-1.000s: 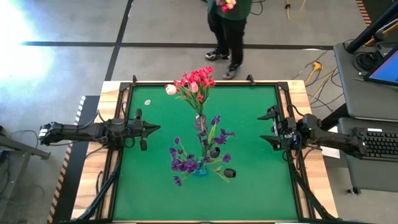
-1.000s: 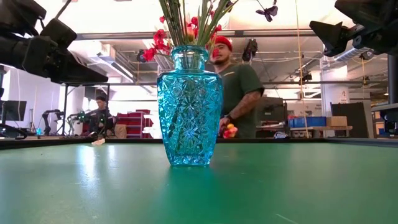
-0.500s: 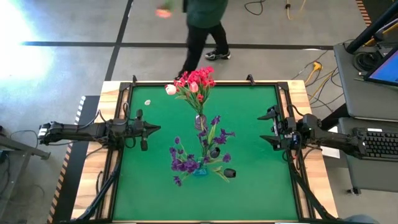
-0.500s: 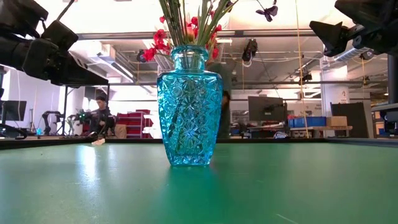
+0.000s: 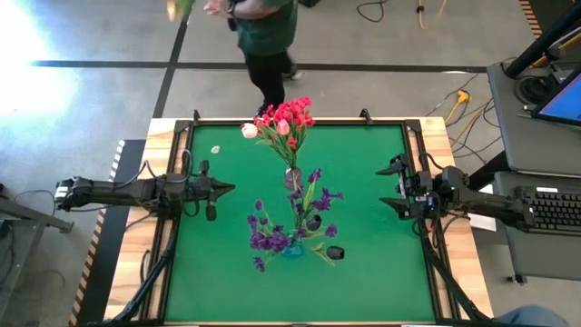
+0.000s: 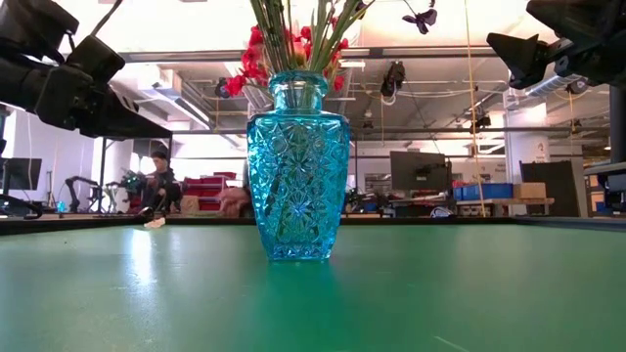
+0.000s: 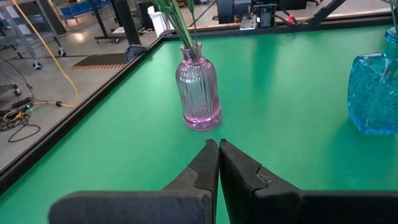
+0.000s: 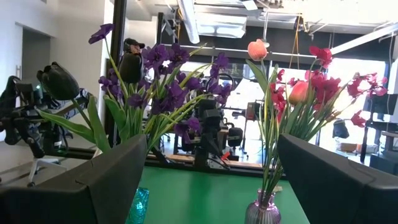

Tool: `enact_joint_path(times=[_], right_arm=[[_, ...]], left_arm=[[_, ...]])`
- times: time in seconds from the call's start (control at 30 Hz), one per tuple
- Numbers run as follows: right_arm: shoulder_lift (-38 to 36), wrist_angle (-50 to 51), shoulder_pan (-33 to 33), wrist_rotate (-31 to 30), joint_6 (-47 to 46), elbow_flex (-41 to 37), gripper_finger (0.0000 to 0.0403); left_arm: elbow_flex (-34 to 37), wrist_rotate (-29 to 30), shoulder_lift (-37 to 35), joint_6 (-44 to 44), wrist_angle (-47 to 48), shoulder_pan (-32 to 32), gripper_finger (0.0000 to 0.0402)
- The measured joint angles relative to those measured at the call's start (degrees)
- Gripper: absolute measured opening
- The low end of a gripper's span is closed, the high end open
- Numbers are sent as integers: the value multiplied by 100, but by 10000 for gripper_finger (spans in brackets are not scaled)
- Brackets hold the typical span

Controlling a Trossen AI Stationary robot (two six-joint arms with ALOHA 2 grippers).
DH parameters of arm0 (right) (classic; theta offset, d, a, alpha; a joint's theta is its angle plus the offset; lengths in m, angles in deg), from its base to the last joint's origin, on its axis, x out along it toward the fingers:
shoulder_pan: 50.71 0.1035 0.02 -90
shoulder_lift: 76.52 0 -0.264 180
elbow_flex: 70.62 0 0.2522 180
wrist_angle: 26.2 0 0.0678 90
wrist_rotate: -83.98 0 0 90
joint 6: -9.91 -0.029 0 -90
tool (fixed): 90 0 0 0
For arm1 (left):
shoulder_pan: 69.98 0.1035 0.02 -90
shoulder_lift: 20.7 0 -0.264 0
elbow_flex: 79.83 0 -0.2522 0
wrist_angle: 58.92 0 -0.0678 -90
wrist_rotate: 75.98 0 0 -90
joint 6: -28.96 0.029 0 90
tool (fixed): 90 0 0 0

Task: Sort flowers into vase by color
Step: Return to Home Position

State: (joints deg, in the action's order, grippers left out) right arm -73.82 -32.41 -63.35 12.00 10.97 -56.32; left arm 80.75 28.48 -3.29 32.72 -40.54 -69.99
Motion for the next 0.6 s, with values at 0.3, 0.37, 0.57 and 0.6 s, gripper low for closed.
enact_joint_path(times=[0.3, 0.37, 0.57, 0.6], right_arm=[[0, 0, 0, 0, 0, 0, 354], [0, 0, 0, 0, 1, 2, 354], [0, 0, 0, 0, 2, 2, 354], [0, 0, 0, 0, 1, 2, 354]], left_arm=[[0, 0, 79, 1, -2, 0, 0], [0, 0, 94, 0, 0, 0, 0], [0, 0, 126, 0, 0, 0, 0], [0, 0, 126, 0, -1, 0, 0]])
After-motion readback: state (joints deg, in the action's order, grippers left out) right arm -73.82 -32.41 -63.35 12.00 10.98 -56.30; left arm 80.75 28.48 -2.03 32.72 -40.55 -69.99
